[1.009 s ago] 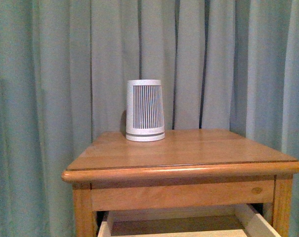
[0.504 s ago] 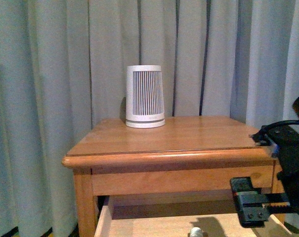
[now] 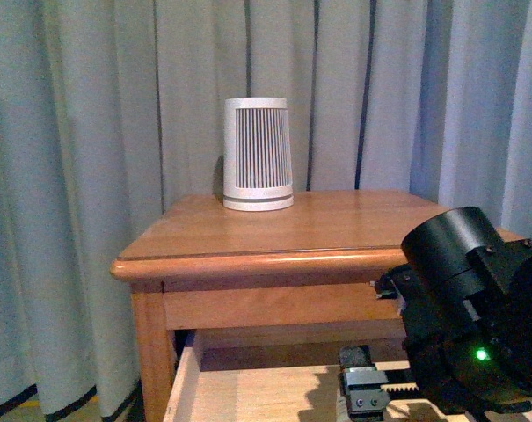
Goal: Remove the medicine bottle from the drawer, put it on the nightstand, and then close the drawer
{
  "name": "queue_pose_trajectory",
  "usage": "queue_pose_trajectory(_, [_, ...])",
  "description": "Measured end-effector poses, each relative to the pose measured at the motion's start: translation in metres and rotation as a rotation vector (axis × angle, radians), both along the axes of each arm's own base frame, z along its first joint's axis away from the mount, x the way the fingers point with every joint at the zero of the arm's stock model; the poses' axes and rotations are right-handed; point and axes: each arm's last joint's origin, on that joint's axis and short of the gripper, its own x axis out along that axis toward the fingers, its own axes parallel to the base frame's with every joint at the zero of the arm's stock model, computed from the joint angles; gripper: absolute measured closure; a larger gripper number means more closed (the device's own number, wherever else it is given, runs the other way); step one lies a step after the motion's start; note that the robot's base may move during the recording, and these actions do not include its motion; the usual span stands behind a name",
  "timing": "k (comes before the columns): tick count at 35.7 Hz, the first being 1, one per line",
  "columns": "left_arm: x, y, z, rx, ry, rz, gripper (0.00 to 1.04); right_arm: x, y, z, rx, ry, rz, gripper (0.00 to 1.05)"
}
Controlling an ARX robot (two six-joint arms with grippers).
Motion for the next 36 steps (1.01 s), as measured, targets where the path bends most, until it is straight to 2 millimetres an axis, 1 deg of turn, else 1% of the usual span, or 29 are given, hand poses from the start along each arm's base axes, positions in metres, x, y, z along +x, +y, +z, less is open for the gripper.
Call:
queue_pose_trajectory(7, [0.000,0.000,0.000,0.000,0.000,0.000,0.07,0.015,0.016,-0.020,0.024,0.039,-0.020,0.07])
queue_pose_trajectory(12, [0.000,0.000,0.000,0.000,0.000,0.000,0.07,0.029,0.022,-0.025,0.036,0.051,-0.060,0.07])
queue_pose_trajectory(18, [0.000,0.000,0.000,0.000,0.000,0.000,0.07,0.040,0.029,-0.031,0.028,0.052,-0.071,0.07])
queue_pose_trajectory(23, [0.000,0.000,0.000,0.000,0.000,0.000,0.07,0.047,0.035,-0.038,0.027,0.064,-0.071,0.07])
queue_pose_trajectory(30, [0.000,0.000,0.000,0.000,0.000,0.000,0.07,0.049,0.043,-0.048,0.014,0.084,-0.073,0.07])
queue_pose_trajectory(32, [0.000,0.000,0.000,0.000,0.000,0.000,0.07,0.049,0.045,-0.050,0.008,0.086,-0.074,0.17])
queue_pose_trajectory(36, [0.000,0.000,0.000,0.000,0.000,0.000,0.07,0.049,0.046,-0.051,0.004,0.086,-0.075,0.30])
